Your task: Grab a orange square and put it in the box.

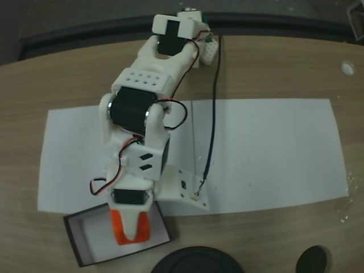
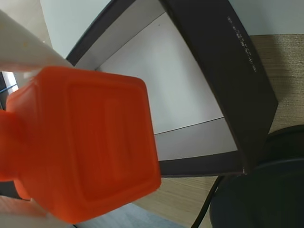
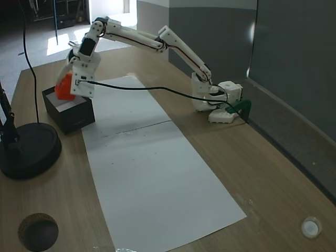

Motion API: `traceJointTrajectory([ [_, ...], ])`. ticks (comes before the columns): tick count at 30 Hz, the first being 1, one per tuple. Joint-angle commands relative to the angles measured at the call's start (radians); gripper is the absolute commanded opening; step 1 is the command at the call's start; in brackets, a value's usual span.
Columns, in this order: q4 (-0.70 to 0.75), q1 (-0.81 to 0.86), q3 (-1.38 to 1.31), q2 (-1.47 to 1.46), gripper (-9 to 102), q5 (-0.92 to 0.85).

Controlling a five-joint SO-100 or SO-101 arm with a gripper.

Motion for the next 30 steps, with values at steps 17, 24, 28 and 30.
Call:
traceJointTrajectory([
  [17, 0.298, 0.032, -0.216, 0.227, 0, 0.025],
  [24, 0.295, 0.0, 0.009, 0.675, 0, 0.167],
  [28, 0.29, -0.103, 0.265, 0.977, 0, 0.175],
  [30, 0.282, -0.167, 0.413, 1.118, 0, 0.17],
])
